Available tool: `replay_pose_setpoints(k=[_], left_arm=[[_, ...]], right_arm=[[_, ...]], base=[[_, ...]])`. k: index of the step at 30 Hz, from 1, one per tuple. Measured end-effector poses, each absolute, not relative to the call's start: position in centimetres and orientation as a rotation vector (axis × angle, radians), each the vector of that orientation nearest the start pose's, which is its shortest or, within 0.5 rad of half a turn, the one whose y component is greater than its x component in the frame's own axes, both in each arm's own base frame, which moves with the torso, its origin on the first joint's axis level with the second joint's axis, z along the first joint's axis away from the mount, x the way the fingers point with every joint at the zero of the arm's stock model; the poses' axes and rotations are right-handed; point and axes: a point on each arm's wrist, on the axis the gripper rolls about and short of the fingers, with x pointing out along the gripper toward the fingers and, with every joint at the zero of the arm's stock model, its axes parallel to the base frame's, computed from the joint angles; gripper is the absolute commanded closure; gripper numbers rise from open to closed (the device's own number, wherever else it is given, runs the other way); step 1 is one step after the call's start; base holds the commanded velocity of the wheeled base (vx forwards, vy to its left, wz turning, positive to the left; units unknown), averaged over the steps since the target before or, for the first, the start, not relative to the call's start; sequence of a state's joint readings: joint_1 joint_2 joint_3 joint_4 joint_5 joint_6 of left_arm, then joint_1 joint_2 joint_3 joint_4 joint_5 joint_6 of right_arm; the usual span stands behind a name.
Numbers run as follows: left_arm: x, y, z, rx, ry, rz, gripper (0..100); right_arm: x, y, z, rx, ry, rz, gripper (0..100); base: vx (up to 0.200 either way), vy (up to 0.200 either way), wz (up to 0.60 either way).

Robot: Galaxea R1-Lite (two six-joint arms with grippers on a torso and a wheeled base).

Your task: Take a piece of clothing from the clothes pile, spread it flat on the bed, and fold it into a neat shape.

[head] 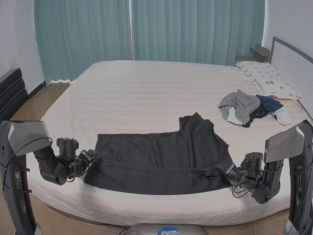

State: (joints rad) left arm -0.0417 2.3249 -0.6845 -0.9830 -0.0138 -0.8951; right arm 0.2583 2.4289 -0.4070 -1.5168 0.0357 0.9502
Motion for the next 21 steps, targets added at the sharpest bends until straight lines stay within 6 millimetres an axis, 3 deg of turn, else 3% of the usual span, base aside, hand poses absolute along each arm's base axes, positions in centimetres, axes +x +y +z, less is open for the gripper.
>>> replay_pose_setpoints(k=[21], left_arm=[[34.9,-1.5,-2.4,-0.851,0.636,0.245,0]], right_arm=[[27.4,8.1,-2.1,0.857,0.612,0.047,100]], base=[[0.0,0.0,0.0]])
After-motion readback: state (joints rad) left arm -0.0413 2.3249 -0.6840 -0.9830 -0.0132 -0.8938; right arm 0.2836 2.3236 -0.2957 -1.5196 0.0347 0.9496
